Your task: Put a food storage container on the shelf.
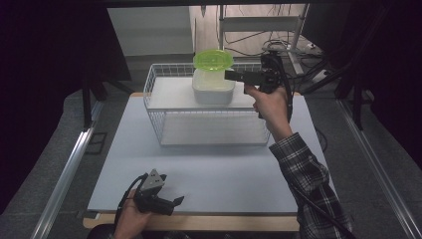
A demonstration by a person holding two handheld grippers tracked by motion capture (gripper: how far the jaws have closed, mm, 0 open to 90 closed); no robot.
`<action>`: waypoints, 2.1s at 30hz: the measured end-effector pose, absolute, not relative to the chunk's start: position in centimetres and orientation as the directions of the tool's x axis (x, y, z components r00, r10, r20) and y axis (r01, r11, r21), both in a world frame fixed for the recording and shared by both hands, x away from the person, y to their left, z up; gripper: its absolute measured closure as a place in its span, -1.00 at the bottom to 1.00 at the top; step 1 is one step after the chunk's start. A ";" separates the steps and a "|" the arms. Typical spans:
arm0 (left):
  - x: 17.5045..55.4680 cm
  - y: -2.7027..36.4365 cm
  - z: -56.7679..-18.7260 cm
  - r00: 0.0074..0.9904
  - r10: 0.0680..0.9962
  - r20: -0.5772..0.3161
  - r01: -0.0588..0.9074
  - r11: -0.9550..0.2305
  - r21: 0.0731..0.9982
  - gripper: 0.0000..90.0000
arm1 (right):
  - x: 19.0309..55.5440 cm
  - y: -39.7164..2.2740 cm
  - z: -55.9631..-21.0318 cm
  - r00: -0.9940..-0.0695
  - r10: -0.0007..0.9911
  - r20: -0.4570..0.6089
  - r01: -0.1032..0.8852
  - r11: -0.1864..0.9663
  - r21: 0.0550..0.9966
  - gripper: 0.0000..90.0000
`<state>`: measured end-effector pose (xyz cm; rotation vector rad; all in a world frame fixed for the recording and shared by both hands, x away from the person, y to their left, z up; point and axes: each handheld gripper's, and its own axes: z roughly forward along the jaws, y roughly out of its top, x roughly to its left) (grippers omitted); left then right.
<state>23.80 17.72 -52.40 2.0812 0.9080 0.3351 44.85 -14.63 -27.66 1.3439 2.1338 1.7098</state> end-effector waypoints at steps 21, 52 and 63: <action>23.8 17.7 -52.5 0.701 0.710 -0.064 0.481 -0.406 0.777 -0.94 | 41.0 -15.4 -30.4 -0.678 0.684 0.269 0.468 0.119 0.875 -0.78; 23.7 17.6 -52.5 0.706 0.707 -0.042 0.473 -0.427 0.770 -0.94 | 37.5 -17.5 -38.9 -0.732 0.652 0.198 0.421 0.204 0.884 -0.94; 23.6 17.5 -52.5 0.712 0.702 -0.015 0.455 -0.444 0.772 -0.94 | 35.8 -18.5 -40.6 -0.744 0.649 0.159 0.397 0.238 0.886 -1.00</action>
